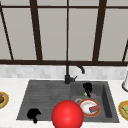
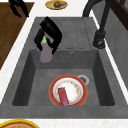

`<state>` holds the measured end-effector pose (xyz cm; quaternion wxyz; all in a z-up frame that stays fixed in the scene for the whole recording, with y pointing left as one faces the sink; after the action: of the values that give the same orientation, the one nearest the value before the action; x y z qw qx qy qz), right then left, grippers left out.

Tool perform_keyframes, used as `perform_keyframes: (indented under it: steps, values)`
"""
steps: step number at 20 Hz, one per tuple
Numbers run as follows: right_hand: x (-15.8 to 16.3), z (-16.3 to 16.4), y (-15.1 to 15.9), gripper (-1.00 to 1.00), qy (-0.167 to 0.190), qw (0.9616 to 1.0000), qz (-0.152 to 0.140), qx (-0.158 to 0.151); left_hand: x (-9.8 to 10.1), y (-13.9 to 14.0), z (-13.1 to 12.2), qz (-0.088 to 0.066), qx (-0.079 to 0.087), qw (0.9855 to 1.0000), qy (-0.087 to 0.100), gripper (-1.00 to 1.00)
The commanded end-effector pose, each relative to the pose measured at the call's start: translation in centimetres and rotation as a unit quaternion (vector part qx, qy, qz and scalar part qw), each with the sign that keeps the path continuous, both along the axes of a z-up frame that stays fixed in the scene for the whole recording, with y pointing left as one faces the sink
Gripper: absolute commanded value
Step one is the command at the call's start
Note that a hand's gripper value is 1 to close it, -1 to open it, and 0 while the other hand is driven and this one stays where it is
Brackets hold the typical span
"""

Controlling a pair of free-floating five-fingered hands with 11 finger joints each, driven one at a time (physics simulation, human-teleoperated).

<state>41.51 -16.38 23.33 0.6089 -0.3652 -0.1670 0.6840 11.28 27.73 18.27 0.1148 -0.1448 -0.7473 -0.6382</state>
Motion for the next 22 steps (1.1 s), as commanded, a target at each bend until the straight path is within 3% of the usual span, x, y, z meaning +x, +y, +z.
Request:
perform_keyframes:
  steps: [1, 6, 9, 22]
  values:
    - [0.6, -3.1, 1.8, 1.0, -0.009, 0.9996, 0.011, -0.023, 0.0, 0.0, 0.0, 0.0, 0.0, 1.0, 0.0, 0.0]
    - [2.0, -7.1, 2.6, 1.0, -0.047, 0.9962, 0.072, -0.012, 0.0, 0.0, 0.0, 0.0, 0.0, 1.0, 0.0, 0.0]
    - [2.6, -9.6, 2.9, 1.0, -0.054, 0.9945, 0.09, -0.006, 0.0, 0.0, 0.0, 0.0, 0.0, 1.0, 0.0, 0.0]
    - [3.6, -16.4, 3.2, 1.0, -0.121, 0.9872, 0.103, -0.014, 0.0, 0.0, 0.0, 0.0, 0.0, 1.0, 0.0, 0.0]
